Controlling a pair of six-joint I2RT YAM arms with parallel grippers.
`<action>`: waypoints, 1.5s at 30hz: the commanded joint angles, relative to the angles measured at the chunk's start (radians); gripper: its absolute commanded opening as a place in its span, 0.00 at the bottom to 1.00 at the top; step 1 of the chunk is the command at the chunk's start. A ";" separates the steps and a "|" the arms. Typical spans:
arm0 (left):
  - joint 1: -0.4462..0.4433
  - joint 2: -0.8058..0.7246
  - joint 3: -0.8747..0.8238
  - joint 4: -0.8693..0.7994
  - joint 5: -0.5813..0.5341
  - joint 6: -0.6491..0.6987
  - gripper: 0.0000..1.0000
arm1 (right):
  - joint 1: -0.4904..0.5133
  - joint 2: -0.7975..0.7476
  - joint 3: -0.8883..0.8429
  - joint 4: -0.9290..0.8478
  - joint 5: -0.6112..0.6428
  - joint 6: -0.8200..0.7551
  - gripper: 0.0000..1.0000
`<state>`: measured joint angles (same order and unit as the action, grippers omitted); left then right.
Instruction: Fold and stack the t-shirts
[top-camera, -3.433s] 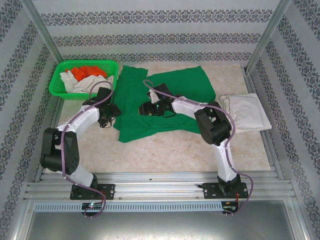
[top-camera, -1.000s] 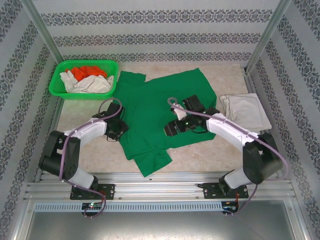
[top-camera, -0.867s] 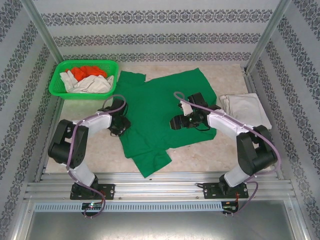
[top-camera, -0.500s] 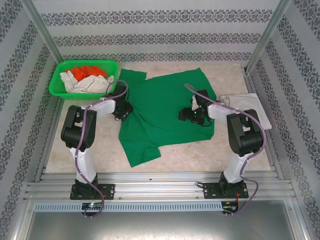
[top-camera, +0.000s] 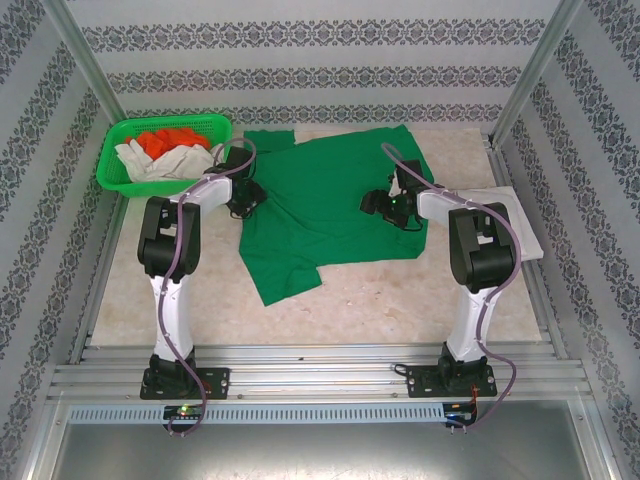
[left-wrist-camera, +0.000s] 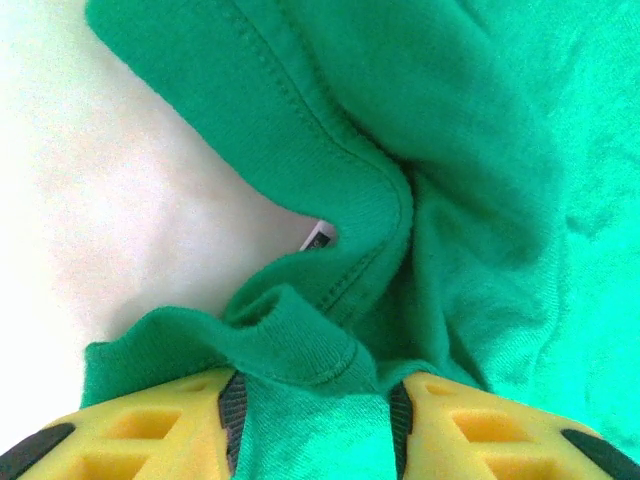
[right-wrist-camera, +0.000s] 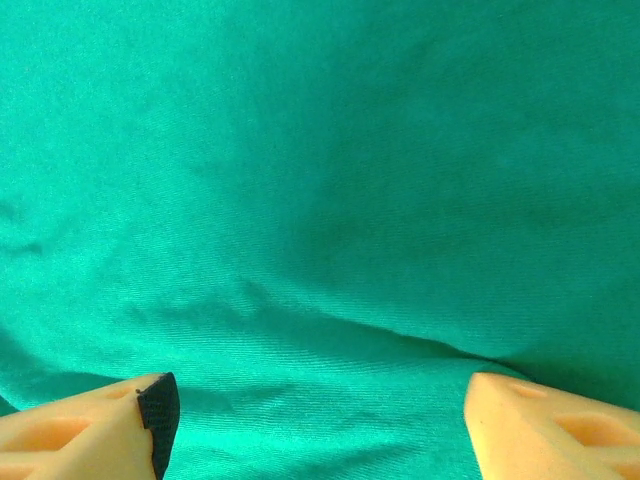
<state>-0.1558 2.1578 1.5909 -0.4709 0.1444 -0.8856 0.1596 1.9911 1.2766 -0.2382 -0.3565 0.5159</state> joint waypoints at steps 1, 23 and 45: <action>0.001 -0.099 -0.063 -0.062 -0.086 0.021 0.56 | 0.008 -0.086 -0.036 -0.009 0.010 -0.038 0.77; -0.278 -0.513 -0.405 -0.383 -0.203 -0.653 0.71 | -0.054 -0.412 -0.317 -0.035 0.182 -0.022 0.98; -0.271 -0.333 -0.445 -0.367 -0.049 -0.819 0.50 | -0.076 -0.398 -0.306 -0.062 0.185 -0.021 0.98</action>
<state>-0.4301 1.7988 1.1736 -0.8429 0.0658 -1.6600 0.0933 1.5940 0.9710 -0.2813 -0.1902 0.4767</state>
